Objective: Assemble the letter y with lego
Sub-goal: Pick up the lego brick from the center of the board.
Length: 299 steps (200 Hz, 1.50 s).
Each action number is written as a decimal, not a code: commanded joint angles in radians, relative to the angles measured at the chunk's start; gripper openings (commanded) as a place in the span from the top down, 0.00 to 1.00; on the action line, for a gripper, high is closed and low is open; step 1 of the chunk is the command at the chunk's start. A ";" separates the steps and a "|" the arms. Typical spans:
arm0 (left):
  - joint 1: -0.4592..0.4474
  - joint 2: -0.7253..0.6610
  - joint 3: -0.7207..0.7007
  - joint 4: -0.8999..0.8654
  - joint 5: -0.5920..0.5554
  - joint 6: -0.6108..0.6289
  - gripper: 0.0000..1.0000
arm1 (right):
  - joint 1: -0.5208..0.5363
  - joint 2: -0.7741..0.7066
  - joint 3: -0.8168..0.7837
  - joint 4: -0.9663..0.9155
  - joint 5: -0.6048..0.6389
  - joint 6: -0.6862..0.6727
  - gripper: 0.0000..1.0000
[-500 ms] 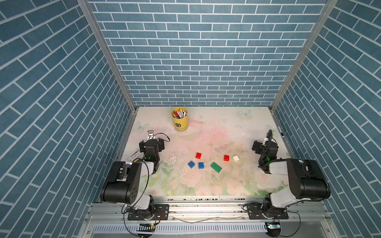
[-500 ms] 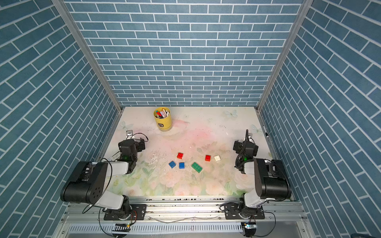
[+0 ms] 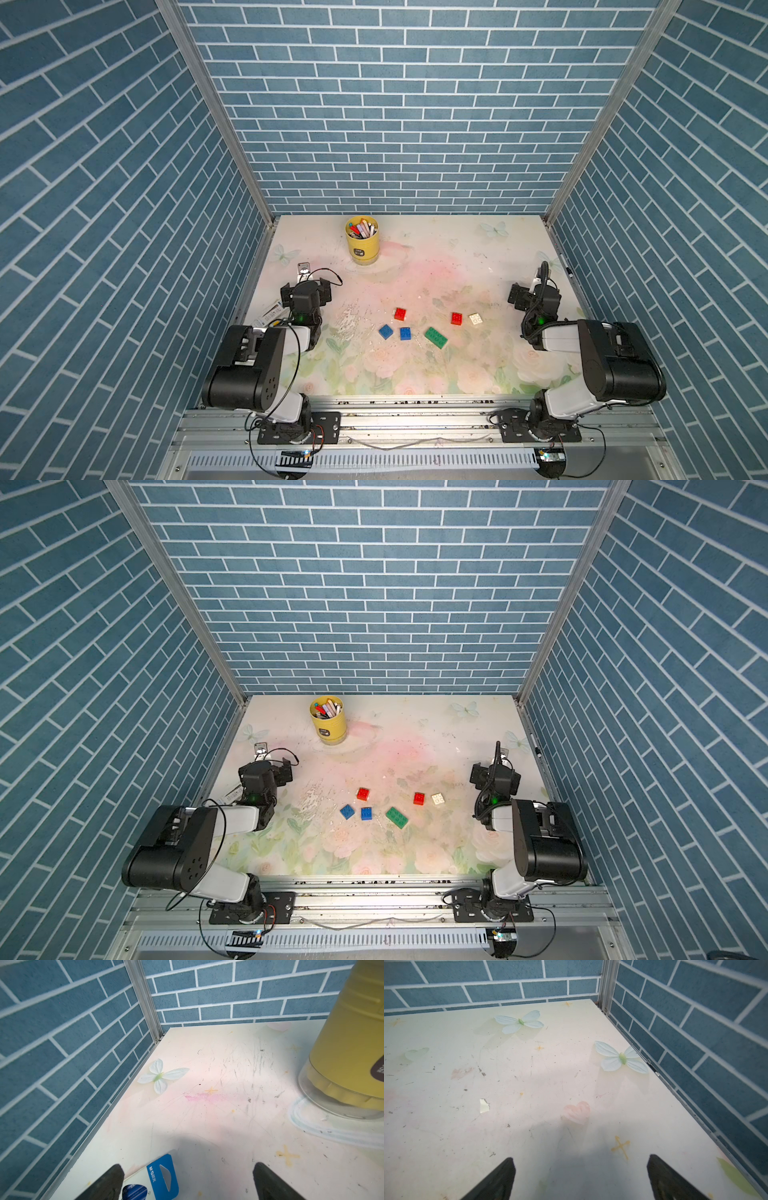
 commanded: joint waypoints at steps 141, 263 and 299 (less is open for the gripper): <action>-0.011 -0.027 -0.024 0.023 -0.016 0.012 0.00 | 0.001 -0.190 0.127 -0.324 -0.048 -0.032 0.01; -0.005 -0.205 0.465 -0.933 0.207 -0.431 0.01 | 0.000 -0.339 0.391 -0.944 -0.473 0.412 0.08; -0.034 -0.203 0.474 -1.032 0.339 -0.496 0.11 | 0.110 -0.305 0.476 -1.115 -0.427 0.408 0.21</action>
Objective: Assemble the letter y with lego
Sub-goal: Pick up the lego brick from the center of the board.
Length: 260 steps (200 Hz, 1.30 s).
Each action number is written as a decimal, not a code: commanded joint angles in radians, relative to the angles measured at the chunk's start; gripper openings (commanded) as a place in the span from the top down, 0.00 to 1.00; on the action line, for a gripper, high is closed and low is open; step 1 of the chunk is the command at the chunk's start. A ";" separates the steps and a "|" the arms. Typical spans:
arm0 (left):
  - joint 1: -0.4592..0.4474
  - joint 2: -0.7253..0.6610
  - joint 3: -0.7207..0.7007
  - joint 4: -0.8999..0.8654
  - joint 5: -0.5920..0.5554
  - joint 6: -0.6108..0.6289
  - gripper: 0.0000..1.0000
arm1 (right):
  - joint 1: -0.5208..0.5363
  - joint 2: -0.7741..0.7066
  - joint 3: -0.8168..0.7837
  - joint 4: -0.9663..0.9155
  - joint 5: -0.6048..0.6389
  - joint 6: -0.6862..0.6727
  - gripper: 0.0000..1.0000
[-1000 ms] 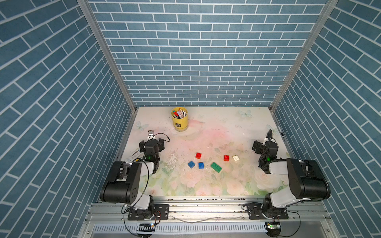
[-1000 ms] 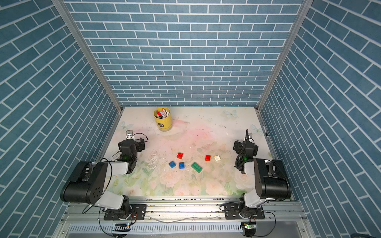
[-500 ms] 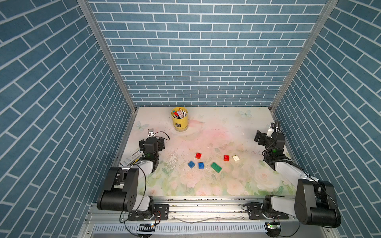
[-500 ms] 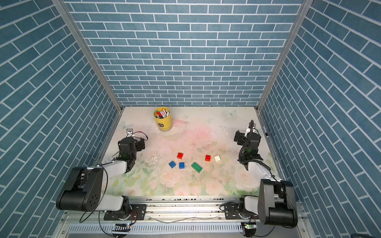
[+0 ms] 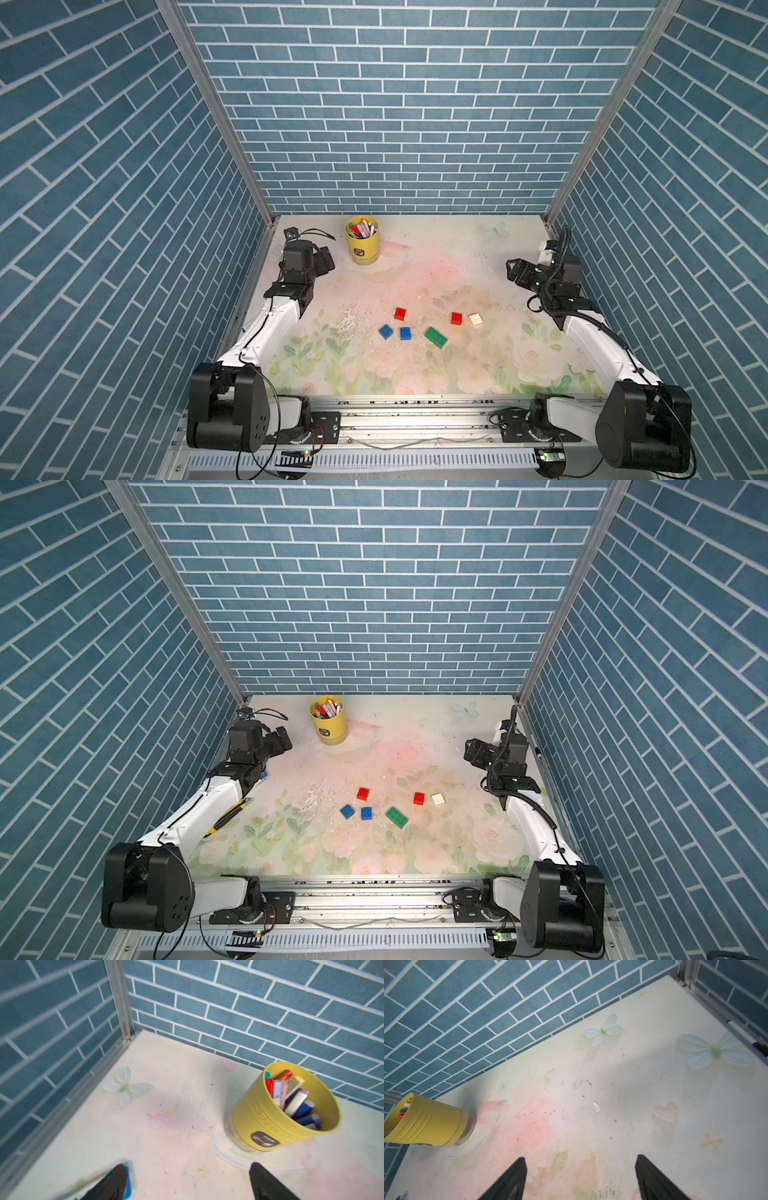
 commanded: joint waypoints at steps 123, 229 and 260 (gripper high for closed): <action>-0.111 -0.168 -0.211 -0.433 0.413 -0.209 0.29 | 0.662 0.423 0.498 -0.749 0.167 0.180 0.47; -0.125 -0.219 -0.338 -0.423 0.439 -0.254 0.25 | 0.899 0.745 0.788 -0.826 0.148 0.217 0.40; -0.125 -0.221 -0.345 -0.425 0.437 -0.259 0.25 | 0.918 0.816 0.835 -0.860 0.154 0.227 0.41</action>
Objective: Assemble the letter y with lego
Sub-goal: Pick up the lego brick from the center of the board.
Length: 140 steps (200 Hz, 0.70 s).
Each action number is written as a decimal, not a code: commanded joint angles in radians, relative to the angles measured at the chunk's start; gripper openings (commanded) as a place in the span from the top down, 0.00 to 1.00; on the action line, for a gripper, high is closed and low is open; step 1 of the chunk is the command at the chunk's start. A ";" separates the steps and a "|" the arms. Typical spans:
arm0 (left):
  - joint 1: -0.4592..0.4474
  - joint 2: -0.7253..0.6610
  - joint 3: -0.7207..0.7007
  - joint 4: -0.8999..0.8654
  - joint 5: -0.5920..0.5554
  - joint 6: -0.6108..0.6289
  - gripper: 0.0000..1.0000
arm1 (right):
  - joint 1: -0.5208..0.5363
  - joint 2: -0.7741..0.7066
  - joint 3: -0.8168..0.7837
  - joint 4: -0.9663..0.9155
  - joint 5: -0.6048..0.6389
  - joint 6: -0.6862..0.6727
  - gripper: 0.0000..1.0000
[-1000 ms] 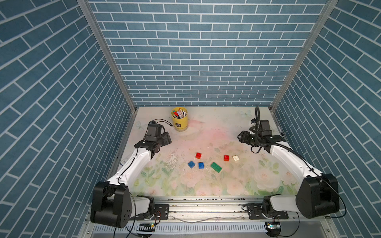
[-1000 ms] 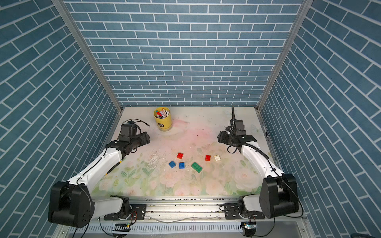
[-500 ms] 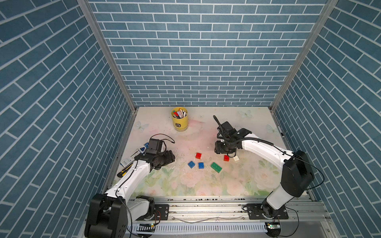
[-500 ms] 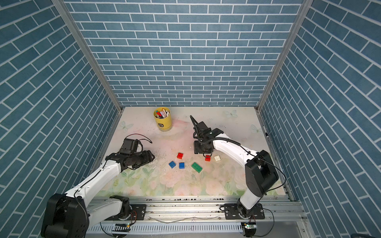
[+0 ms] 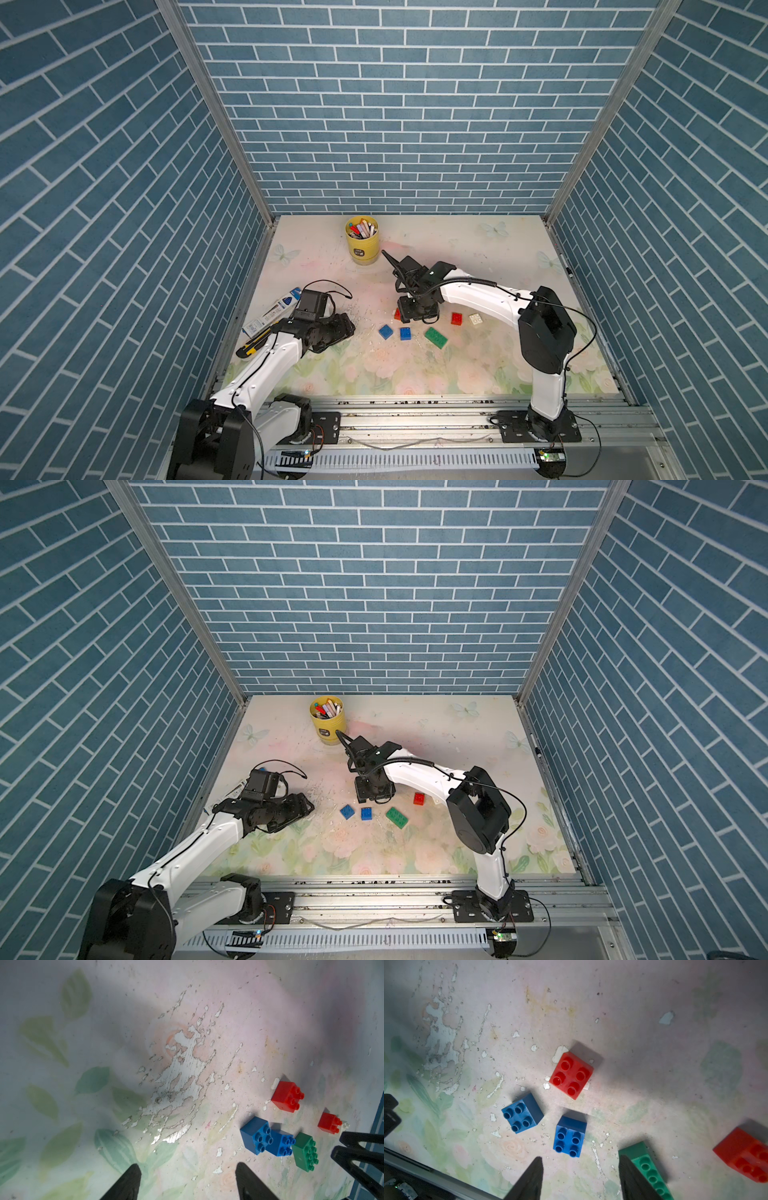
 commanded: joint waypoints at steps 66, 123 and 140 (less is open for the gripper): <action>-0.006 -0.006 -0.016 -0.020 -0.011 -0.003 0.25 | 0.027 0.152 0.092 -0.086 -0.012 0.047 0.43; -0.006 -0.005 -0.026 -0.020 -0.015 -0.005 0.25 | 0.048 0.178 0.099 -0.104 -0.054 0.038 0.43; -0.006 -0.001 -0.027 -0.016 -0.012 -0.005 0.25 | 0.047 0.184 0.096 -0.094 -0.053 0.041 0.43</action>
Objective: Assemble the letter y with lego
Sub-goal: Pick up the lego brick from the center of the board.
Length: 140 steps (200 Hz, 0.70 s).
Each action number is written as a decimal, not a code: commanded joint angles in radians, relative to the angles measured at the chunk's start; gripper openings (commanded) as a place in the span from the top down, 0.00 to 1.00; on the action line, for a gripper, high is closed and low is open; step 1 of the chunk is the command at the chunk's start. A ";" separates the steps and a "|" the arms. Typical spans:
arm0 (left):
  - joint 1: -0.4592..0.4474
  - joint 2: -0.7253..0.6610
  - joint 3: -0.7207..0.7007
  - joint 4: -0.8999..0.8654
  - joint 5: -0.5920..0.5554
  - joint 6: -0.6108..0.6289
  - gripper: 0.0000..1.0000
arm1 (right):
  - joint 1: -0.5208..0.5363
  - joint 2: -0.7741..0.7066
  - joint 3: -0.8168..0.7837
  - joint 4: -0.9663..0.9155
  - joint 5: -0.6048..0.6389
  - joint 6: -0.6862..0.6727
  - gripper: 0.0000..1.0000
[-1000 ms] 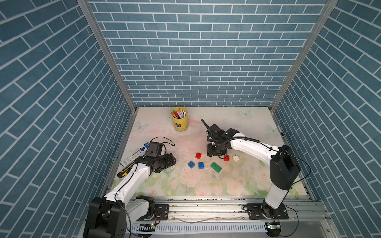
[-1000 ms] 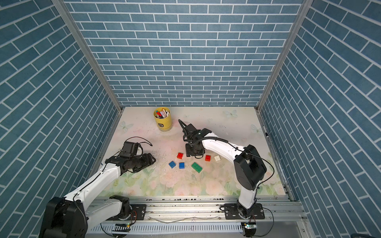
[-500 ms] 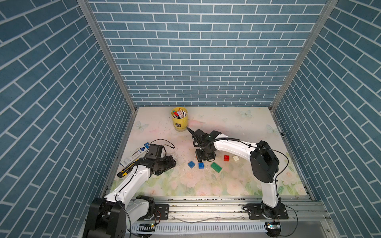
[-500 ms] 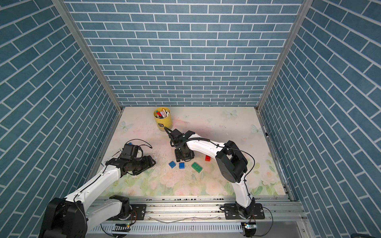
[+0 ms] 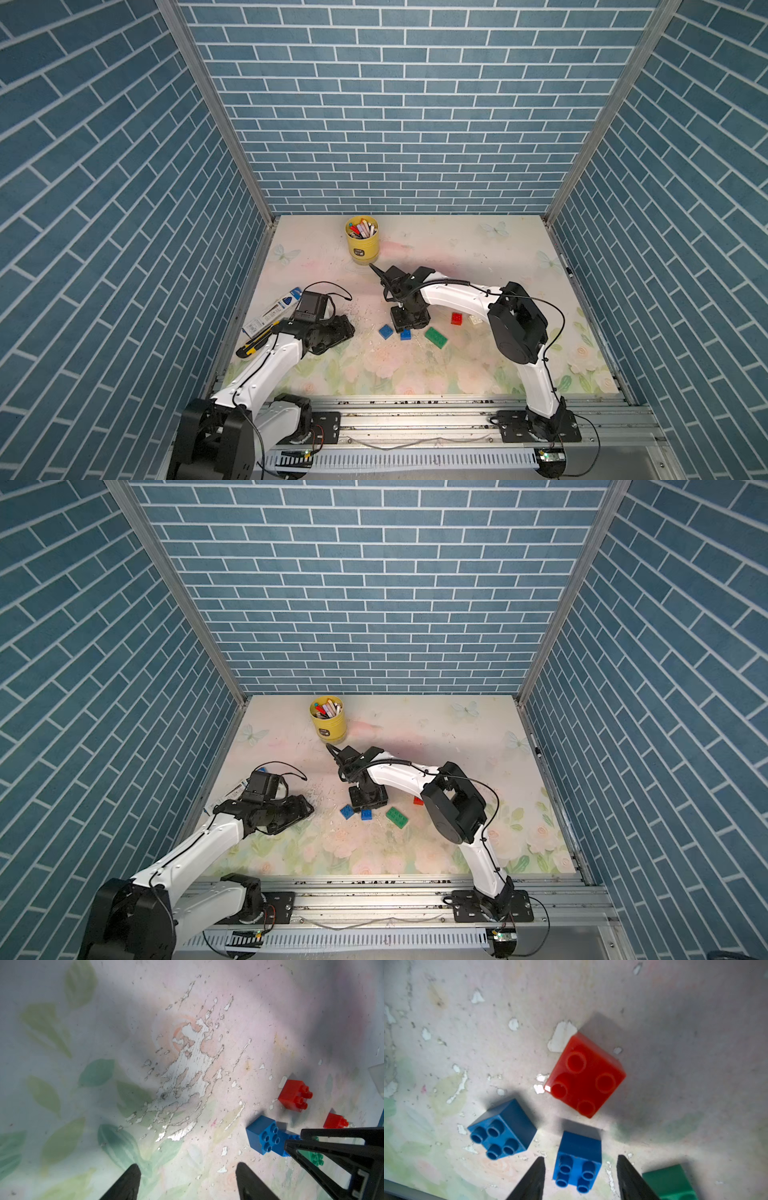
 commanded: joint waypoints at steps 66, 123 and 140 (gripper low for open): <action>-0.007 -0.016 -0.019 -0.025 -0.017 -0.001 0.25 | 0.014 0.026 0.007 -0.038 -0.021 0.045 0.50; -0.015 -0.009 -0.024 -0.016 -0.020 -0.006 0.25 | 0.023 0.000 -0.037 -0.033 -0.013 0.051 0.62; -0.020 -0.004 -0.023 -0.012 -0.018 -0.006 0.24 | 0.023 -0.016 -0.048 -0.025 -0.002 0.051 0.66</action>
